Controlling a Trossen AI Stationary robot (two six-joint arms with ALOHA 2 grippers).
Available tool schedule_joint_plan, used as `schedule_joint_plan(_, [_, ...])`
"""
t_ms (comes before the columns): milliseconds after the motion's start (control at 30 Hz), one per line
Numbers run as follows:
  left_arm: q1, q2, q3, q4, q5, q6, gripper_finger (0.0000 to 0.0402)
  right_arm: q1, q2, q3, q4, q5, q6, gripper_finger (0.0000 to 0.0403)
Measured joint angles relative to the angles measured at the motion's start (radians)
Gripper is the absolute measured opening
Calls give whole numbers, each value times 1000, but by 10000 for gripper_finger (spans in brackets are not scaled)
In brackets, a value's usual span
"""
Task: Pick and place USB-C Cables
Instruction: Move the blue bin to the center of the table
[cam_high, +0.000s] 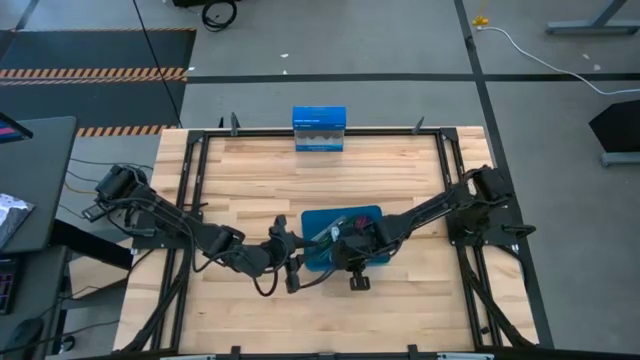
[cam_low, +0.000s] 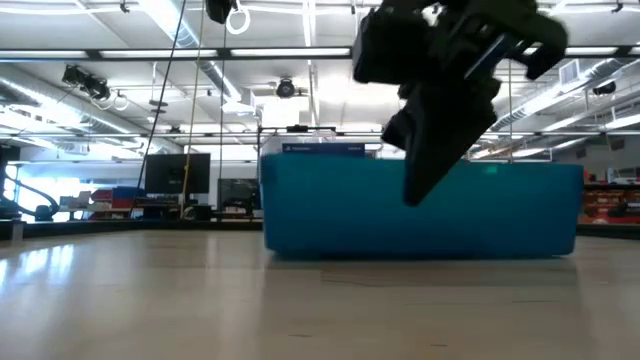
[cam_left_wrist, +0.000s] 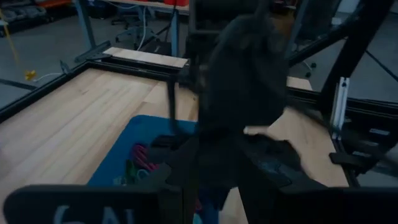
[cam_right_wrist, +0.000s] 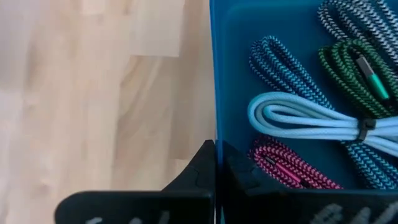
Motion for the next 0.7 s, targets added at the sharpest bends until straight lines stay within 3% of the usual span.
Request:
schedule_joint_plan(433, [-4,0,0,96,45,113,105,-5,169,225,-103,10,-68,6])
schedule_joint_plan(700, [-3,0,0,98,47,118,105,-5,170,238,-126,7,-68,6])
